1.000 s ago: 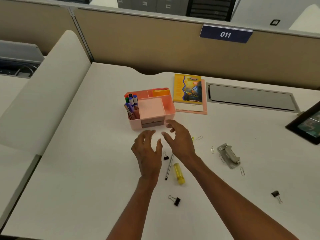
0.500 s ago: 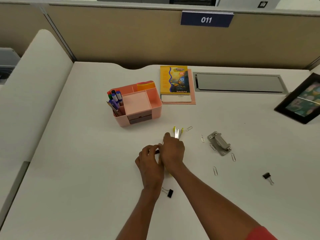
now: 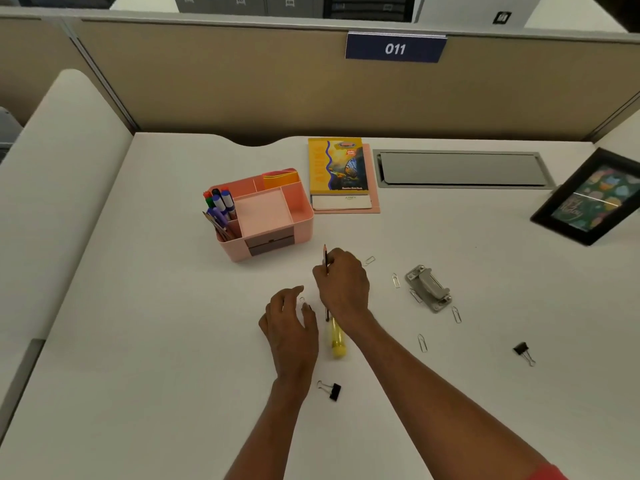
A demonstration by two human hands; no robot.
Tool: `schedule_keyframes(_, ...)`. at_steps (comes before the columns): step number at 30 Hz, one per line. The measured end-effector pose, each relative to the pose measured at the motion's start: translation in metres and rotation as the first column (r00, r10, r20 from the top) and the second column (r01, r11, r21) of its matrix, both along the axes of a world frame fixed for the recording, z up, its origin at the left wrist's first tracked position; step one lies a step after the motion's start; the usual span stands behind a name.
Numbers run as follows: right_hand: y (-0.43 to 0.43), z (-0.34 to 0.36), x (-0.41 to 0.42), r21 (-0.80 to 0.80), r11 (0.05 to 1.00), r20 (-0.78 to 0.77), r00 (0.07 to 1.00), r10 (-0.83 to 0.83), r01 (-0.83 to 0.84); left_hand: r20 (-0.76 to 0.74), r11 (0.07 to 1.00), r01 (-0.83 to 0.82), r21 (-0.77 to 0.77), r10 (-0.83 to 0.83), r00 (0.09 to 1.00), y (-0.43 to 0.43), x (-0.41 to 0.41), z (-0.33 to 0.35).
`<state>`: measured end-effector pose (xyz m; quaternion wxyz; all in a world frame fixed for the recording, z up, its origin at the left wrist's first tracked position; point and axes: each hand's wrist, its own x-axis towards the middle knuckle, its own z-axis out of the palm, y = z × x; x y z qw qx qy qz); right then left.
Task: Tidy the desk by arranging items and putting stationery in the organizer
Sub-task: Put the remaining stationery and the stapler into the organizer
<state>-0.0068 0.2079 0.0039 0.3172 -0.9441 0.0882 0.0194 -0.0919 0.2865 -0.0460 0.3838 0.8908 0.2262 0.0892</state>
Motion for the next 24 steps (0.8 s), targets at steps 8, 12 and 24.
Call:
schedule_keyframes(8,0.029,0.062,0.035,0.345,0.928,0.273,0.961,0.041,-0.138,-0.005,1.000,0.005,0.008,-0.005,1.000,0.012,0.006,0.008)
schedule_keyframes(12,0.062,0.096,0.050,0.404,0.882,0.395,0.916,0.069,-0.241,-0.007,1.000,0.012,-0.002,-0.012,1.000,0.025,0.013,0.011)
schedule_keyframes(24,0.127,0.082,0.076,0.154,0.888,0.305,0.876,0.374,-0.433,0.031,0.997,-0.058,-0.057,0.060,0.998,0.054,0.030,0.022)
